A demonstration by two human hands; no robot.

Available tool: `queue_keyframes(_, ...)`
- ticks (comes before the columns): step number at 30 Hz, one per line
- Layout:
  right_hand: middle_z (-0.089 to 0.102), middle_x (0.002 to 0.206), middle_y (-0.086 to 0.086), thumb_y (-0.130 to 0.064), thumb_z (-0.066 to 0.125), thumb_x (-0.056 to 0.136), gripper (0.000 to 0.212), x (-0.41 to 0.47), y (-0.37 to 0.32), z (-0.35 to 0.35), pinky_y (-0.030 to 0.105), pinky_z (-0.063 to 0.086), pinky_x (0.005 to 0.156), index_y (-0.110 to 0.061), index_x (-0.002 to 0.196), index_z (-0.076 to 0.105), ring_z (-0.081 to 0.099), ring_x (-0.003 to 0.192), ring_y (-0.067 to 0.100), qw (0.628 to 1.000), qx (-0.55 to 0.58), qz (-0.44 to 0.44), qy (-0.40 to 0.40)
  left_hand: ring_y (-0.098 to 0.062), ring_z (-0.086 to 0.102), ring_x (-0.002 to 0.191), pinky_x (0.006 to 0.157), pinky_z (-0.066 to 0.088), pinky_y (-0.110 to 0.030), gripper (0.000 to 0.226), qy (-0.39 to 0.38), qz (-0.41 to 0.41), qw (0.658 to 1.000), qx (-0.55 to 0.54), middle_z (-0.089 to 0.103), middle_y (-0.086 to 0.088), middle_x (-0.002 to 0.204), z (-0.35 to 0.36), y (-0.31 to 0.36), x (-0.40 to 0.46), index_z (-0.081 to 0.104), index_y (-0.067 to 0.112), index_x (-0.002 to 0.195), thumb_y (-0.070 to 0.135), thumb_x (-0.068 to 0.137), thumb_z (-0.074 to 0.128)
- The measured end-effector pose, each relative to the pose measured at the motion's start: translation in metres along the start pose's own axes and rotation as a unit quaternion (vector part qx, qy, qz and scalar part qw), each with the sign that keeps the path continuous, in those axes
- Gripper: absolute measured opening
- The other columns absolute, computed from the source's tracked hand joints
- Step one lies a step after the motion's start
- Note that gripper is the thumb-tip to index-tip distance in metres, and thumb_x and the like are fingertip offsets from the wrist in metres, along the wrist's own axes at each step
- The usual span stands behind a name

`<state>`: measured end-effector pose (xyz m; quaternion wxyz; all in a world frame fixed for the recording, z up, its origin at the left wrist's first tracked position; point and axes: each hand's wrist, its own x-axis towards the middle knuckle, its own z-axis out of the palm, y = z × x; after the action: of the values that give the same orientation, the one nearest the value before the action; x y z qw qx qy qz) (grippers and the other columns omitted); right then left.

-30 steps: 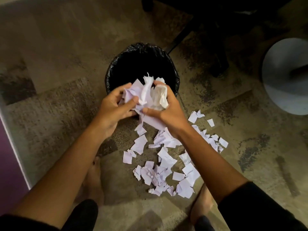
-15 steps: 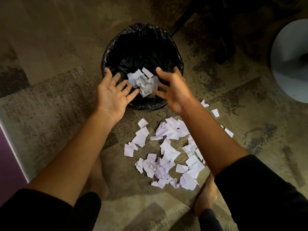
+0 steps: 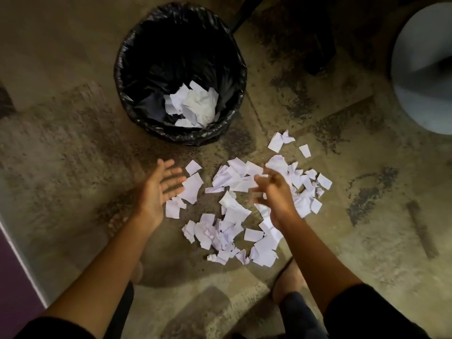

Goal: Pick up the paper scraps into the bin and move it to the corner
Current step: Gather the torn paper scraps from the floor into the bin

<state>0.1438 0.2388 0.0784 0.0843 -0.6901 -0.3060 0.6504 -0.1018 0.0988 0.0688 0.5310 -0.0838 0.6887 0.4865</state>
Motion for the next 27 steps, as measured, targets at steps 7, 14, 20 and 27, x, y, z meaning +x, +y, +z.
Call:
queue_keyframes(7, 0.059, 0.144, 0.008, -0.025, 0.078, 0.098, 0.058, 0.068, 0.062, -0.025, 0.048, 0.066, 0.092, -0.027, 0.150, 0.052, 0.069, 0.105, 0.016, 0.980, -0.199, -0.003, -0.015, -0.029, 0.074, 0.113, 0.094, 0.062, -0.052, 0.057, -0.019, -0.089, 0.979, 0.181, 0.061, -0.010, 0.149, 0.029, -0.097, 0.047, 0.042, 0.030, 0.156, 0.047, 0.105, 0.061)
queue_keyframes(14, 0.036, 0.163, 0.011, -0.063, 0.071, 0.094, 0.080, 0.159, 0.060, 0.007, 0.057, 0.046, 0.118, -0.024, 0.157, 0.042, 0.042, 0.150, 0.042, 0.899, -0.421, -0.099, 0.067, -0.036, 0.033, 0.158, 0.118, 0.042, -0.046, 0.085, -0.018, -0.019, 0.946, 0.323, 0.011, -0.009, 0.178, 0.078, -0.137, 0.108, 0.017, 0.038, 0.168, 0.059, 0.099, 0.063)
queue_keyframes(20, 0.036, 0.156, 0.009, -0.076, 0.051, 0.097, 0.075, 0.196, 0.077, 0.005, 0.061, 0.045, 0.112, -0.030, 0.156, 0.039, 0.041, 0.145, 0.046, 0.873, -0.478, -0.078, 0.058, -0.041, 0.030, 0.158, 0.118, 0.046, -0.056, 0.076, -0.024, -0.012, 0.929, 0.369, 0.002, -0.009, 0.177, 0.099, -0.154, 0.138, 0.023, 0.041, 0.166, 0.069, 0.100, 0.050)
queue_keyframes(27, 0.034, 0.161, 0.013, -0.066, 0.057, 0.101, 0.069, 0.197, 0.095, 0.020, 0.056, 0.049, 0.114, -0.025, 0.155, 0.044, 0.045, 0.146, 0.041, 0.919, -0.383, -0.097, -0.002, -0.036, 0.049, 0.141, 0.116, 0.046, -0.049, 0.060, -0.049, 0.004, 0.903, 0.427, 0.035, -0.004, 0.160, 0.114, -0.158, 0.139, 0.044, 0.060, 0.147, 0.084, 0.093, 0.029)
